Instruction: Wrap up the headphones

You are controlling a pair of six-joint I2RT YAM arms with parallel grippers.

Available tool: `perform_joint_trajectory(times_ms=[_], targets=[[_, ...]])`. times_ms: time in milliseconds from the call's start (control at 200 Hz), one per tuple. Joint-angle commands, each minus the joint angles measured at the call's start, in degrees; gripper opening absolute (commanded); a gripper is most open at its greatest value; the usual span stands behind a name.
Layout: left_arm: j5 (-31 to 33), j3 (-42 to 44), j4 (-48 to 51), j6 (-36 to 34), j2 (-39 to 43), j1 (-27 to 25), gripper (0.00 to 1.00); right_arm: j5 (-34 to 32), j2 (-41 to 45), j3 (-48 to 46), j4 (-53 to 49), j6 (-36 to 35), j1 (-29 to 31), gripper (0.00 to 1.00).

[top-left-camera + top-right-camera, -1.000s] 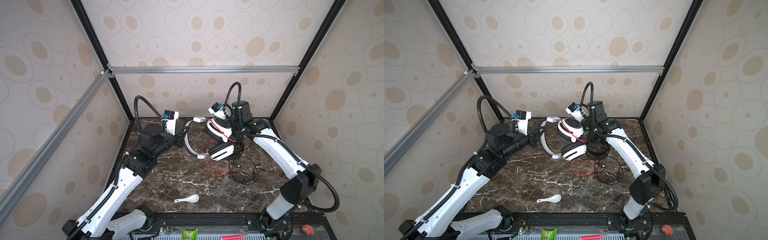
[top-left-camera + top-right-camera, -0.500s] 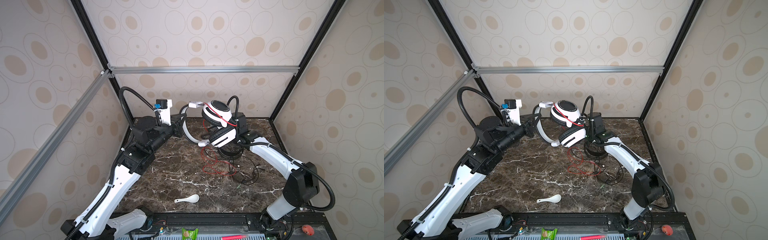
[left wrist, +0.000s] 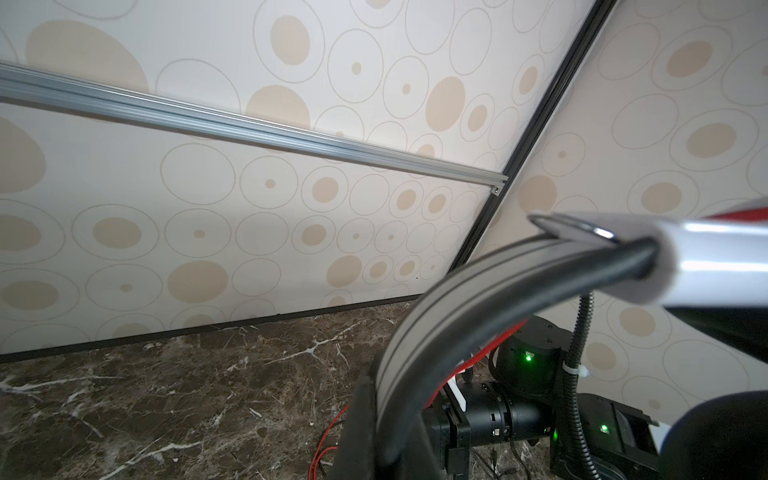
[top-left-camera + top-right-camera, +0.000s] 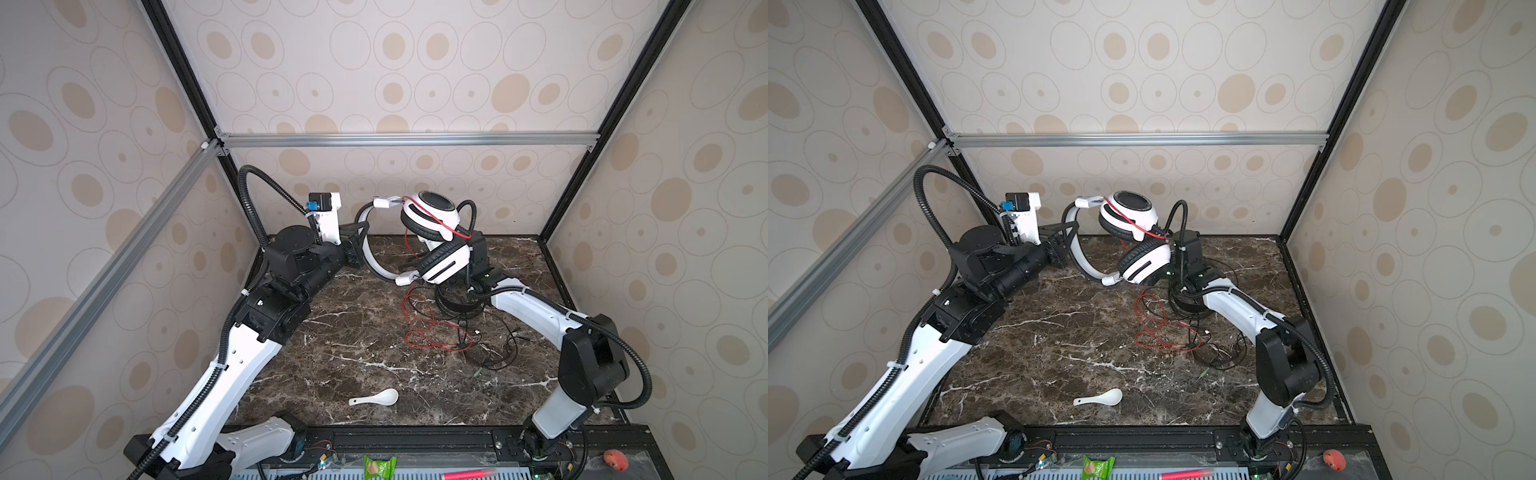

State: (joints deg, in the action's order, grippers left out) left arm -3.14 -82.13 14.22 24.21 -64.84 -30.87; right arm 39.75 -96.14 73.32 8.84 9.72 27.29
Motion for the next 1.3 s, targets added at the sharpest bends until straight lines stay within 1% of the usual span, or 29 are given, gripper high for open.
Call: perform_joint_trajectory(times_ms=[0,85,225,370,445,590,695,820,965,1085,1195,1295], targets=[[3.8,-4.7,-2.4,3.1,0.2,-0.2,0.00,1.2,-0.9,-1.8,3.0,1.2,-0.1,0.45],[5.1,-5.4,-2.1,2.9,-0.1,-0.2,0.00,1.2,-1.1,-2.7,4.0,2.0,-0.1,0.39],[7.8,-6.0,-2.0,2.9,-0.1,-0.2,0.00,1.3,-1.7,-3.4,4.4,2.3,0.0,0.33],[9.5,-6.2,-2.7,4.4,-0.5,0.1,0.00,1.6,-2.3,-3.3,4.2,2.1,0.0,0.11],[11.5,-6.5,-2.8,5.4,-0.8,0.4,0.00,1.5,-2.2,-3.7,3.7,2.2,-0.1,0.00],[18.4,-8.5,-0.7,6.6,-1.8,0.6,0.00,-1.4,0.9,-8.1,3.3,2.9,0.1,0.00],[23.4,-8.2,0.2,8.0,-2.2,1.1,0.00,-4.9,4.6,-10.9,-1.3,-0.3,1.3,0.00],[25.9,-7.1,0.8,9.5,-3.3,1.7,0.00,-10.4,9.8,-12.7,-8.2,-4.9,3.7,0.00],[28.6,-4.6,-0.2,10.4,-4.1,2.0,0.00,-17.6,15.6,-13.6,-15.9,-8.8,7.0,0.00],[29.7,-3.5,-0.4,9.5,-5.3,2.0,0.00,-23.2,18.9,-12.7,-22.1,-11.7,9.8,0.00],[32.6,-1.6,-1.1,7.6,-5.4,2.0,0.00,-27.6,21.1,-11.1,-27.1,-14.2,11.7,0.00],[35.1,-1.6,-0.6,4.9,-6.4,2.0,0.00,-30.7,22.5,-8.8,-31.2,-16.7,13.2,0.00]])
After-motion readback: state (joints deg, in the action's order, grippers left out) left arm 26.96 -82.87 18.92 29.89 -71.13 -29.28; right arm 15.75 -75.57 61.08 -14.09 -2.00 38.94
